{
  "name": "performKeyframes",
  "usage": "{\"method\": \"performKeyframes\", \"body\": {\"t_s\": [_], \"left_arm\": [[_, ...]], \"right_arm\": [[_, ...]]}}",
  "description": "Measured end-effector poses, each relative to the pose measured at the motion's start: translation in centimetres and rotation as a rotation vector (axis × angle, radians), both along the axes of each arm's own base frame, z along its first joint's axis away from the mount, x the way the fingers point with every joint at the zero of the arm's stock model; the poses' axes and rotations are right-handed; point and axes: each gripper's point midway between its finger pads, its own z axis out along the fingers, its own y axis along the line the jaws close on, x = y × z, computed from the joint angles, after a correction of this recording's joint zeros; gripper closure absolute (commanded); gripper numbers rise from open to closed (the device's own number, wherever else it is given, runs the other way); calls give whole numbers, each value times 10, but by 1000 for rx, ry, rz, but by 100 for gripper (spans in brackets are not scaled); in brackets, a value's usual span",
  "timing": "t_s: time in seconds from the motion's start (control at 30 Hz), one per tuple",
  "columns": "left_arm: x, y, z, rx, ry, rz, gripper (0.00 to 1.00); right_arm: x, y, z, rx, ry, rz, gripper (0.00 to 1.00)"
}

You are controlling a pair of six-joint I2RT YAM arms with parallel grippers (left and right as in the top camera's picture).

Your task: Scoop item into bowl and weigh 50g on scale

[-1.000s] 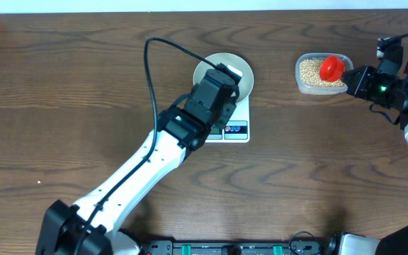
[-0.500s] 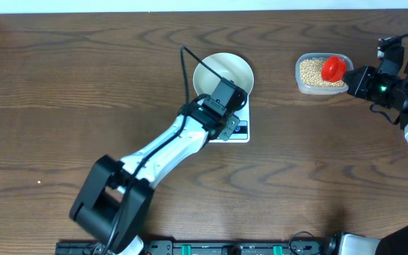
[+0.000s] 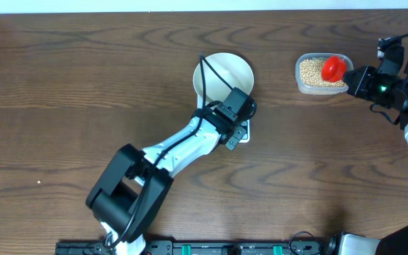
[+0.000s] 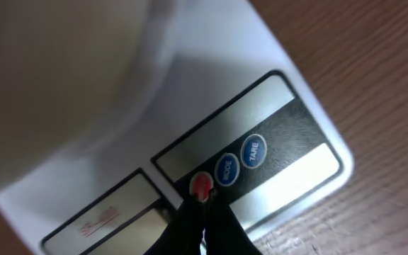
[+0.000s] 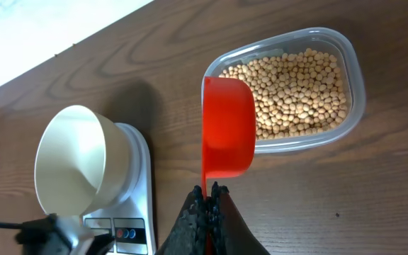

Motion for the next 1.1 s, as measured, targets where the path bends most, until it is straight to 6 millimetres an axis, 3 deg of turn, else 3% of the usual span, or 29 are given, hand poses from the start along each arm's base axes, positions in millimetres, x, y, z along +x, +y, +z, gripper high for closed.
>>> {"method": "performKeyframes", "body": {"t_s": [0.13, 1.1], "left_arm": [[0, 0, -9, 10, 11, 0, 93], [12, 0, -4, 5, -39, -7, 93]], "right_arm": [[-1, 0, -1, 1, 5, 1, 99], [-3, 1, -3, -7, 13, 13, 99]]}}
